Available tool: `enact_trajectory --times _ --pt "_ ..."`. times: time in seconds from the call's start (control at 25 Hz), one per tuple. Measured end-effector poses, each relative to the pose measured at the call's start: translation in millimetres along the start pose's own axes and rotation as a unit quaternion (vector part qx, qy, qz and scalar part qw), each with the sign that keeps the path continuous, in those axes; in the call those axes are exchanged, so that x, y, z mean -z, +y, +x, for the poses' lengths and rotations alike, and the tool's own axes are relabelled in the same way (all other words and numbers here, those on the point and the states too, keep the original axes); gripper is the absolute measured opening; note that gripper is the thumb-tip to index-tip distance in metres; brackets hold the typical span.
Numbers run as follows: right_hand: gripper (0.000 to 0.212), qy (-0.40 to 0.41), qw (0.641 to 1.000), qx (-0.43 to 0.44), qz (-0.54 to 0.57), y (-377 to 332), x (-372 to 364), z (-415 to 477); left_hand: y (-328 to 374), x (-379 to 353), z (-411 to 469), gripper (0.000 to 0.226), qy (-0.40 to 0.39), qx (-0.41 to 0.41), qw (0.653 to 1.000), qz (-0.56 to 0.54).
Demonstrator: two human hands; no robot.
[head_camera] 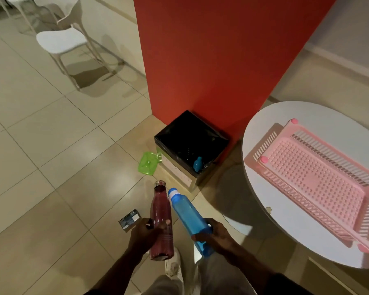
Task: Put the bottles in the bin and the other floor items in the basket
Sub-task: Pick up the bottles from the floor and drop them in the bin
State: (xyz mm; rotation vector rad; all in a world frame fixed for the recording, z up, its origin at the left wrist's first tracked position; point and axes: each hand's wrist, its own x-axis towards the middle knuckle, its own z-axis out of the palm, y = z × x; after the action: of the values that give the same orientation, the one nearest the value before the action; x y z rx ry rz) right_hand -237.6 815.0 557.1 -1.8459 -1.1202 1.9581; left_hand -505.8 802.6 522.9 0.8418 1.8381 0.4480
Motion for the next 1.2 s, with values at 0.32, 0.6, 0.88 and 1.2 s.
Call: enact_trajectory --times 0.32,0.6,0.88,1.2 --pt "0.074 0.054 0.996 -0.031 0.068 -53 30 65 59 -5 77 0.074 -0.014 0.042 0.999 0.029" --pt "0.064 0.134 0.990 -0.017 0.049 -107 77 168 145 -33 162 0.068 -0.015 0.080 0.996 0.035" --pt "0.108 0.169 0.985 -0.020 -0.015 -161 123 273 225 -62 273 0.067 -0.032 0.102 0.990 0.094" --pt "0.056 0.193 0.967 -0.109 -0.121 -180 164 398 257 -94 415 0.082 -0.021 0.088 0.979 0.182"
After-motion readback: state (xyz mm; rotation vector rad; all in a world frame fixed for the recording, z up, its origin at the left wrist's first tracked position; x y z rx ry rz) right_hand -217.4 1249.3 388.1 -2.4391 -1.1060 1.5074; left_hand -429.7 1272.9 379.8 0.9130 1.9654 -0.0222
